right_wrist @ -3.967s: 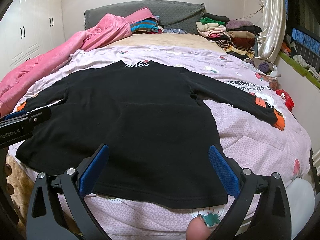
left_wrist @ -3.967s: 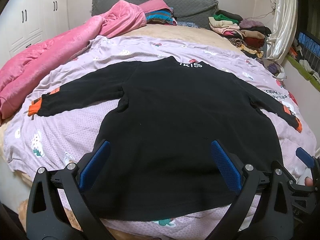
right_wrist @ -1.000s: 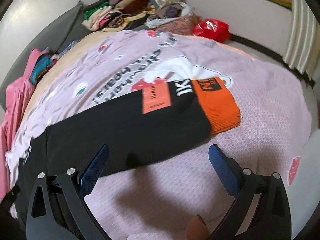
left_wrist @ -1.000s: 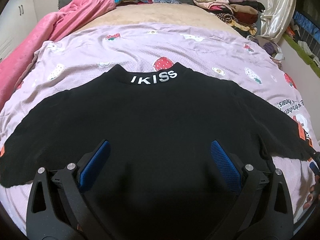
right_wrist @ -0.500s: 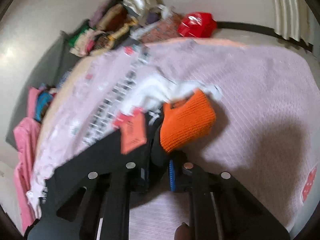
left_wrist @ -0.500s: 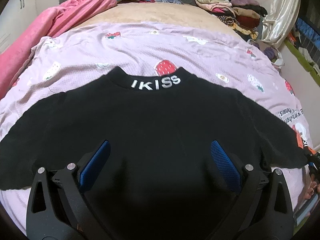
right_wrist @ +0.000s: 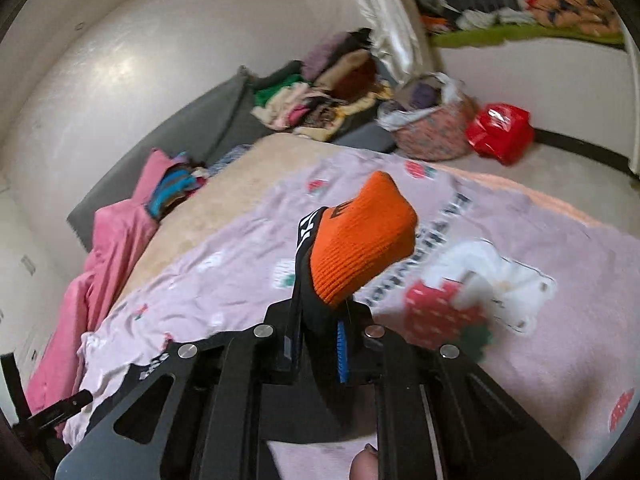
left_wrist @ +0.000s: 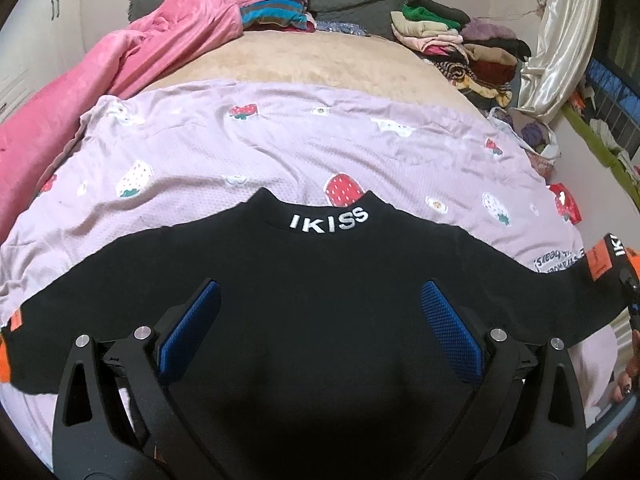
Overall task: Fold small clothes
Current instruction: 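Carry the held sleeve with the right gripper across the shirt body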
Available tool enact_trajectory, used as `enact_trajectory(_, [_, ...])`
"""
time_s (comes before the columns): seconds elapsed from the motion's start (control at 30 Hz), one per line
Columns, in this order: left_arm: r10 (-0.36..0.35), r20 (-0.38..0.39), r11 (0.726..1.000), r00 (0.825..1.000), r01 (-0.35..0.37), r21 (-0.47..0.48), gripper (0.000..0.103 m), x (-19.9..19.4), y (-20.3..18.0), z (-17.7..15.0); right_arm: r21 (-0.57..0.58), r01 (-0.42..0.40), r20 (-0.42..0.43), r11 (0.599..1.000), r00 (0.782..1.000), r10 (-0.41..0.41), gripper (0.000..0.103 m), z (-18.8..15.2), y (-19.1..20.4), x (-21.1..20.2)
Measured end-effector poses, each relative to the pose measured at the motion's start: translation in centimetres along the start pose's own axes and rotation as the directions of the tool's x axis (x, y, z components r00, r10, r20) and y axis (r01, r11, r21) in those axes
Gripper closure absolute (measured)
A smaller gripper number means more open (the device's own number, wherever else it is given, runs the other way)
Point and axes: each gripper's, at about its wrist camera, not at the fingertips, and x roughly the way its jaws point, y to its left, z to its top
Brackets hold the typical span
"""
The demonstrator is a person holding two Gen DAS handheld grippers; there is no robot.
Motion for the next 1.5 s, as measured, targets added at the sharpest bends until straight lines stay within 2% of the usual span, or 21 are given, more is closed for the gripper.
enact_trajectory(0.23, [0.040,0.040,0.999,0.998,-0.040,-0.013,0.009,-1.7,2.1,0.5,-0.092,-0.075,-0.004,0.993,0.997,0.074,0.091,0.1,5.5,-0.1])
enact_trajectory(0.4, [0.045,0.039,0.998,0.998,-0.043,-0.054,0.009,-2.1,4.2,0.7,-0.151,-0.126,-0.016,0.980,0.992,0.125,0.091,-0.5,9.4,-0.2])
enact_trajectory(0.7, [-0.033,0.024,0.987,0.999,0.036,-0.154,0.009,-2.8,8.3,0.2,-0.272,-0.218,-0.061,0.937,0.976,0.209,0.091,-3.3,16.5,-0.2])
enact_trajectory(0.97, [-0.113,-0.004,0.976,0.994,0.110,-0.190,0.009,-2.7,11.0,-0.4,-0.343,-0.298,-0.141,0.891,0.954,0.264,0.091,-7.7,22.4,1.0])
enact_trajectory(1.3, [-0.084,-0.039,0.967,0.996,0.072,-0.243,0.009,-1.6,14.5,-1.7,-0.440,-0.369,-0.267,0.819,0.924,0.273,0.091,-14.4,28.3,3.3])
enact_trajectory(1.43, [-0.134,-0.050,0.950,0.990,0.114,-0.289,0.009,-0.8,15.9,-2.3,-0.472,-0.385,-0.316,0.793,0.914,0.256,0.091,-17.1,29.8,4.6])
enact_trajectory(1.5, [-0.181,-0.051,0.932,0.982,0.155,-0.327,0.009,-0.2,16.4,-2.6,-0.474,-0.408,-0.355,0.780,0.899,0.255,0.089,-18.5,30.3,5.1])
